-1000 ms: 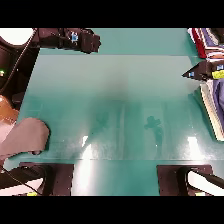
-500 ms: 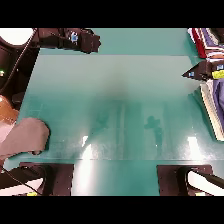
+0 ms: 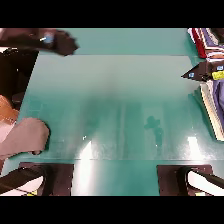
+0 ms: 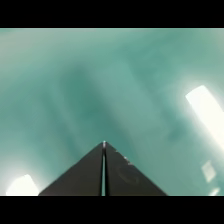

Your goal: Fold the shirts.

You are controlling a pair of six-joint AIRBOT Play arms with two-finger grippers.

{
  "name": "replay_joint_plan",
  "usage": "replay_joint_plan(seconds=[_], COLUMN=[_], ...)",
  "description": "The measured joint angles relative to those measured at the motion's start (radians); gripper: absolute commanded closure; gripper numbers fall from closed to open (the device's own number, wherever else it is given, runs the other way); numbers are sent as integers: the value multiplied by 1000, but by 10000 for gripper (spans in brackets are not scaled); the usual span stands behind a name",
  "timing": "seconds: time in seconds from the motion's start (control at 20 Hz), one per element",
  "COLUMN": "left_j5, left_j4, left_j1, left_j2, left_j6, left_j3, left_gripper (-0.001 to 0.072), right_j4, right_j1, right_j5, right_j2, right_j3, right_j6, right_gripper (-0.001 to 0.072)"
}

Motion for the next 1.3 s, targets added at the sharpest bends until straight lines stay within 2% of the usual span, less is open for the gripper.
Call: replay_joint_plan(seconds=[0.2, 0.25, 0.3, 0.35, 0.4, 0.55, 0.8, 0.85, 0.9, 0.95, 1.15, 1.3], left_j5=[-131, -154, -172, -187, -196, -182, -74, -58, -46, -40, -36, -69], left_j4=[163, 218, 272, 317, 352, 423, 468, 472, 478, 483, 485, 483], left_j1=[123, 151, 179, 203, 224, 277, 326, 331, 333, 337, 341, 342], left_j2=[214, 264, 304, 332, 352, 387, 404, 405, 406, 406, 407, 412], left_j6=[3, -11, -27, -40, -55, -98, -182, -198, -216, -235, -269, -280], left_j3=[-264, -346, -427, -500, -570, -775, -1037, -1069, -1091, -1110, -1130, -1050], left_gripper=[678, 656, 376, 125, 82, 83, 84, 181, 467, 668, 680, 681], right_j4=[4, 4, 5, 5, 5, 6, 6, 6, 6, 6, 5, 6], right_j1=[0, 0, 0, 0, 1, 1, 1, 1, 1, 1, 1, 1], right_j5=[0, 0, 0, 0, 0, 0, 0, 0, 0, 0, 0, 0], right_j2=[0, 0, 0, 0, 0, 0, 0, 0, 0, 0, 0, 0], right_j3=[0, 0, 0, 0, 0, 0, 0, 0, 0, 0, 0, 0], right_j6=[0, 0, 0, 0, 0, 0, 0, 0, 0, 0, 0, 0], right_gripper=[695, 694, 695, 694, 694, 694, 695, 694, 694, 695, 694, 694])
